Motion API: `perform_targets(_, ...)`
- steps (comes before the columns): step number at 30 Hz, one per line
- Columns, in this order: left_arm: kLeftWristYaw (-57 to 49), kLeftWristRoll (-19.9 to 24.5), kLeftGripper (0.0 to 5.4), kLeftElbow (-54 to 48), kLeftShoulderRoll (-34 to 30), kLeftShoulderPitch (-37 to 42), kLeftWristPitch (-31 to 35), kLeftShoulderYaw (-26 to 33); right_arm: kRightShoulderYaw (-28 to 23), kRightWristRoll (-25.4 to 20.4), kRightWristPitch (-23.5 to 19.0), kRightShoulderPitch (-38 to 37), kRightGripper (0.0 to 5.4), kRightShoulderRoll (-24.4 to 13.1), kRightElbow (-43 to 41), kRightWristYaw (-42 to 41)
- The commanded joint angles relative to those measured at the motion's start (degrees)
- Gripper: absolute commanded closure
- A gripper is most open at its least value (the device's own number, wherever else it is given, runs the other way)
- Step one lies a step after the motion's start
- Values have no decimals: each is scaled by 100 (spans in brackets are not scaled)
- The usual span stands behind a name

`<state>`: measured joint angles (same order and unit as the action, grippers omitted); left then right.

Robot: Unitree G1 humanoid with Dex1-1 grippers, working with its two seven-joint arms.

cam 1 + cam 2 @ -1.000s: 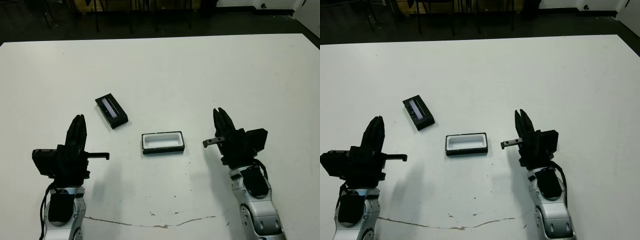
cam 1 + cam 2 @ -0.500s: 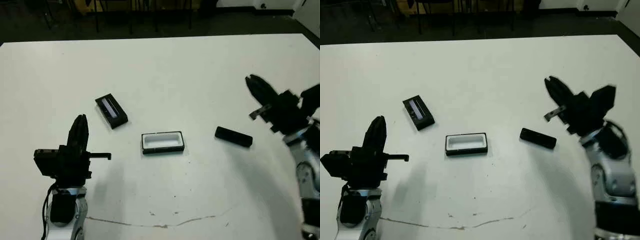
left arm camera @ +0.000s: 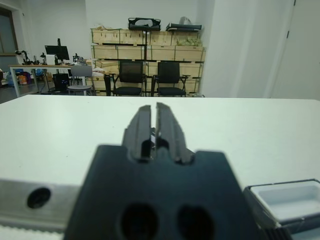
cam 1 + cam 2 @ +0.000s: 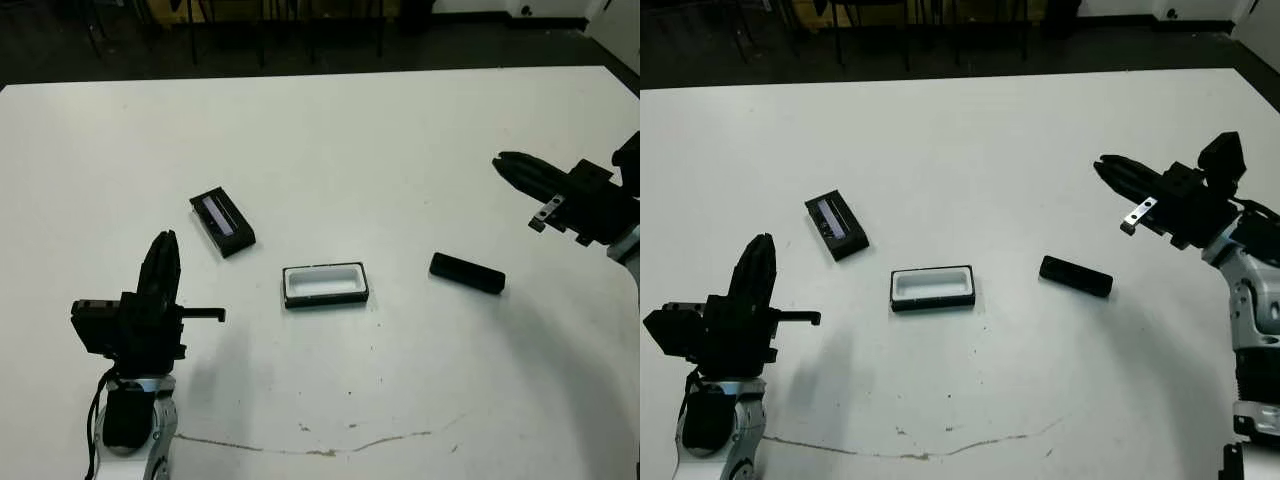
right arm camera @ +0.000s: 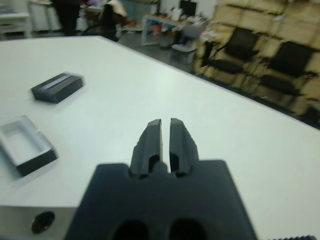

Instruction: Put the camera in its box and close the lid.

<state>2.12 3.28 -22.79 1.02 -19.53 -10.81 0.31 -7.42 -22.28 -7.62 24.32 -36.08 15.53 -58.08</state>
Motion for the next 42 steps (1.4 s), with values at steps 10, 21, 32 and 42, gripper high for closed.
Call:
perform_targets(10, 76, 28, 540, 60, -62, -330, 103, 21, 439, 123, -285, 487, 357, -464, 1190, -1806)
perform_targets(21, 90, 30, 540, 66, -80, -355, 93, 29, 472, 292, -231, 503, 166, -478, 1358, -2025)
perform_targets(32, 111, 25, 540, 57, -114, -361, 149, 65, 478, 205, -528, 209, 1, -434, 1201, -2105)
perform_targets(42, 129, -33, 540, 88, -131, -329, 141, 95, 462, 247, -311, -69, 1, -200, 1465, -2043)
